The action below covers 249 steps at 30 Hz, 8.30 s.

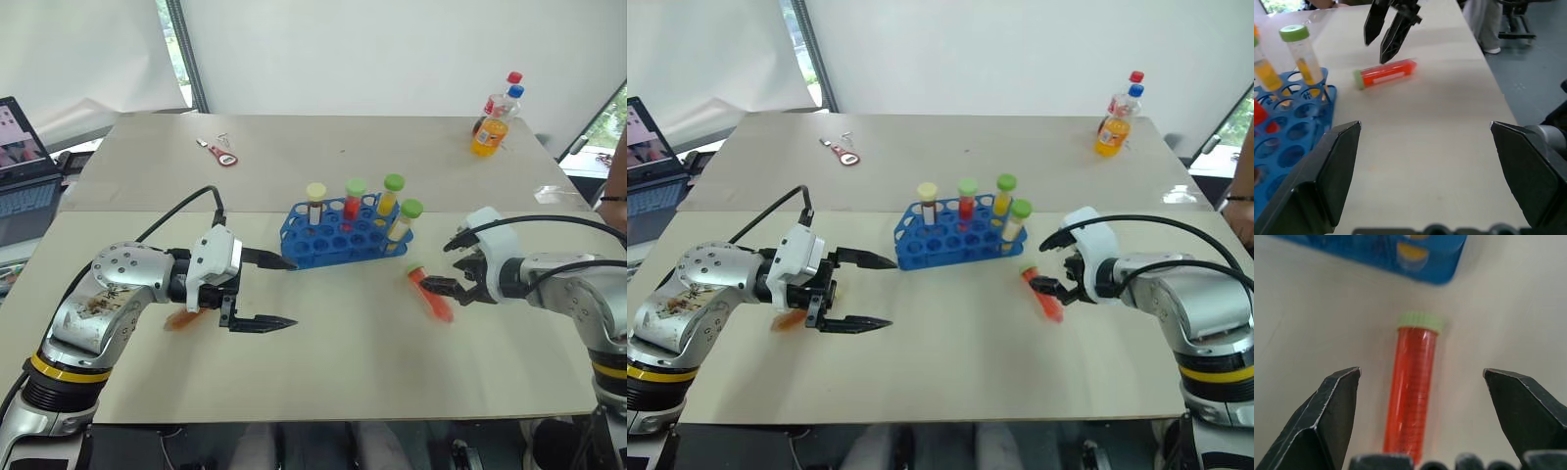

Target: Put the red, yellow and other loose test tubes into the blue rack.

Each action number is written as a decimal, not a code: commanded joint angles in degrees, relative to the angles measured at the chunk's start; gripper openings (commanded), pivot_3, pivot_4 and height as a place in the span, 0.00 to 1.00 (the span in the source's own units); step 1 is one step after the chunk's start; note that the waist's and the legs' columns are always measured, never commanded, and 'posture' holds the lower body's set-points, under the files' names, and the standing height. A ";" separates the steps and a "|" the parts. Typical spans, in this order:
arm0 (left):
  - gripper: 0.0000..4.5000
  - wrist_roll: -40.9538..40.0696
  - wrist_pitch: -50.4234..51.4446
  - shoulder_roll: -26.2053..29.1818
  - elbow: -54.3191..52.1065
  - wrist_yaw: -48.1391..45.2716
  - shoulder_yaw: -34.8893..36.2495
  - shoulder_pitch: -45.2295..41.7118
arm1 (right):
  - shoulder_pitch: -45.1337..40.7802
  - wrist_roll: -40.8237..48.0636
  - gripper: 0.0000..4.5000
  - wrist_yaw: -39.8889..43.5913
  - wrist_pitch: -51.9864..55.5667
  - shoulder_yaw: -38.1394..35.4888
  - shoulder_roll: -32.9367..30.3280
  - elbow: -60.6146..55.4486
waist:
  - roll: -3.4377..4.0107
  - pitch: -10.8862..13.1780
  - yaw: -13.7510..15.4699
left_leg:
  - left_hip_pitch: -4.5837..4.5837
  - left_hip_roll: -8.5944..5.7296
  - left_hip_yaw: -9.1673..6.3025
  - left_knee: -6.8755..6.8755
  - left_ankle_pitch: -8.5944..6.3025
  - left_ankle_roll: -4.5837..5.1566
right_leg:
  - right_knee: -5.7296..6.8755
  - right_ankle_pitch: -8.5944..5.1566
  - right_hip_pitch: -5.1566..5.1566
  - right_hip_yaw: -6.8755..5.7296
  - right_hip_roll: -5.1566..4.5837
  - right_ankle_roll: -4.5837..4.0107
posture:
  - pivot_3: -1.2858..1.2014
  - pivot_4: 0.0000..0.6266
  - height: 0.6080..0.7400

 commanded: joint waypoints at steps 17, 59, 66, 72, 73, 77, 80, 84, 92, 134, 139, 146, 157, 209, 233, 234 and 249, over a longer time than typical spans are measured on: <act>1.00 2.16 -2.52 -1.09 -3.99 0.75 -0.55 1.60 | -11.99 -3.67 0.22 3.66 0.22 15.83 1.40 12.98 | -0.01 0.00 1.14 | -0.06 0.01 0.00 0.01 0.00 0.01 | 0.02 0.00 -0.04 -0.05 0.01 0.01 | 0.52 0.24 1.00; 1.00 -2.90 -0.31 -3.99 -1.62 8.54 8.07 4.90 | 4.94 -25.40 0.22 -15.20 -75.34 3.08 39.59 18.09 | -0.02 -0.01 0.50 | 0.03 0.02 -0.11 -0.02 0.02 -0.04 | 0.19 0.03 -0.05 -0.10 0.00 -0.01 | 0.52 0.24 1.00; 1.00 -3.36 0.26 -3.88 -1.98 8.96 8.11 4.81 | 5.43 -26.86 0.22 -16.26 -77.30 3.30 41.21 19.42 | -0.02 -0.01 -0.18 | 0.05 0.03 -0.15 -0.03 0.02 -0.04 | 0.23 0.03 -0.05 -0.09 0.01 -0.01 | 0.52 0.24 1.00; 1.00 -3.60 0.92 -3.91 -2.24 9.46 8.12 4.45 | 5.19 -27.45 0.22 -18.89 -80.90 2.79 44.05 22.08 | -0.02 -0.01 -0.32 | 0.06 0.03 -0.16 -0.04 0.02 -0.04 | 0.25 0.03 -0.06 -0.09 0.00 -0.01 | 0.52 0.24 1.00; 1.00 -3.56 0.98 -3.84 -2.24 9.53 8.14 4.40 | 5.13 -27.66 0.22 -19.41 -81.64 2.78 44.42 22.76 | -0.02 -0.01 -0.33 | 0.06 0.03 -0.16 -0.04 0.02 -0.04 | 0.26 0.03 -0.06 -0.09 0.00 -0.01 | 0.52 0.24 1.00; 1.00 -3.82 1.51 -3.74 -2.63 10.06 8.29 4.18 | 5.36 -28.24 0.22 -20.72 -83.95 2.73 45.55 24.19 | -0.02 -0.01 -0.38 | 0.07 0.04 -0.16 -0.04 0.02 -0.05 | 0.31 0.03 -0.06 -0.09 0.00 -0.01 | 0.52 0.24 1.00; 1.00 -4.86 3.14 -4.43 -3.62 11.74 8.49 4.13 | 5.68 -28.43 0.22 -21.98 -85.91 2.34 46.39 24.95 | -0.02 -0.01 -0.40 | 0.07 0.04 -0.17 -0.04 0.02 -0.04 | 0.44 0.03 -0.06 -0.09 0.00 -0.02 | 0.52 0.24 1.00; 1.00 -7.22 6.57 -5.59 -6.65 16.02 9.29 5.46 | 6.60 -26.80 0.22 -23.03 -87.59 1.49 48.74 26.11 | -0.02 -0.01 -0.43 | 0.06 0.05 -0.20 -0.04 0.02 -0.05 | 0.46 0.03 -0.05 -0.09 0.00 -0.02 | 0.52 0.24 1.00; 1.00 -9.16 10.86 -7.50 -8.86 24.72 11.15 4.94 | 8.03 -26.22 0.22 -23.86 -91.87 0.89 51.95 29.52 | -0.01 -0.01 -0.49 | 0.11 0.07 -0.23 -0.05 0.02 -0.05 | 0.48 0.03 -0.04 -0.08 -0.02 -0.02 | 0.52 0.24 1.00; 1.00 10.18 39.44 22.54 2.84 16.83 -11.68 -10.35 | 3.83 4.77 0.99 25.26 -40.88 7.47 7.03 -13.16 | -0.34 0.22 1.70 | -0.01 0.07 0.28 0.03 0.01 -0.03 | 0.18 -0.07 -0.07 -0.16 0.10 -0.10 | 0.52 0.24 1.00; 1.00 11.55 41.80 19.63 5.03 16.08 -15.40 -14.03 | 4.01 8.26 0.99 25.13 -38.04 5.62 6.13 -14.74 | -0.36 0.22 1.87 | -0.03 0.06 0.27 0.05 0.01 -0.03 | 0.18 -0.07 -0.06 -0.15 0.10 -0.10 | 0.52 0.24 1.00; 0.94 15.09 39.85 17.22 8.27 15.15 -19.27 -15.28 | 3.17 12.29 1.00 22.24 -33.46 3.20 6.29 -15.87 | -0.36 0.22 1.70 | -0.03 0.06 0.25 0.04 0.01 -0.03 | 0.21 -0.07 -0.08 -0.15 0.10 -0.10 | 0.52 0.24 1.00; 0.18 18.20 32.71 18.43 7.09 14.27 -17.42 -10.40 | 3.15 16.97 1.00 18.72 -29.51 0.73 5.50 -17.00 | -0.38 0.22 1.48 | -0.04 0.06 0.21 0.05 0.01 -0.03 | 0.21 -0.07 -0.08 -0.15 0.09 -0.10 | 0.52 0.24 1.00; 0.18 21.05 -34.64 -42.37 58.82 29.17 -0.44 -23.51 | 26.91 28.43 1.00 -16.65 -21.12 -23.21 -1.73 -37.14 | -0.45 0.21 2.82 | -0.42 -0.17 -0.59 0.63 0.01 0.00 | 0.16 0.07 0.13 -0.20 -0.01 0.15 | 0.52 0.24 1.00; 0.94 22.71 -39.38 -36.82 51.45 25.42 -1.74 -13.85 | 23.79 25.67 1.00 -23.76 -24.10 -20.51 -0.58 -31.94 | -0.44 0.19 2.52 | -0.40 -0.15 -0.62 0.63 0.01 0.01 | 0.16 0.07 0.14 -0.20 0.00 0.15 | 0.52 0.24 1.00; 0.94 22.56 -39.09 -36.26 50.56 25.07 -1.91 -13.47 | 24.01 25.06 1.00 -23.05 -24.47 -20.51 -0.87 -31.66 | -0.43 0.18 2.39 | -0.41 -0.14 -0.62 0.62 0.01 0.01 | 0.17 0.07 0.12 -0.20 0.00 0.15 | 0.52 0.24 1.00; 0.94 13.84 0.85 -2.62 13.30 12.38 4.94 -2.75 | 28.71 10.34 1.00 20.12 -46.49 -28.25 -18.54 -6.48 | -0.40 0.18 1.70 | -0.30 -0.03 -0.56 0.54 0.01 0.01 | 0.14 0.06 0.13 -0.19 0.01 0.15 | 0.52 0.24 1.00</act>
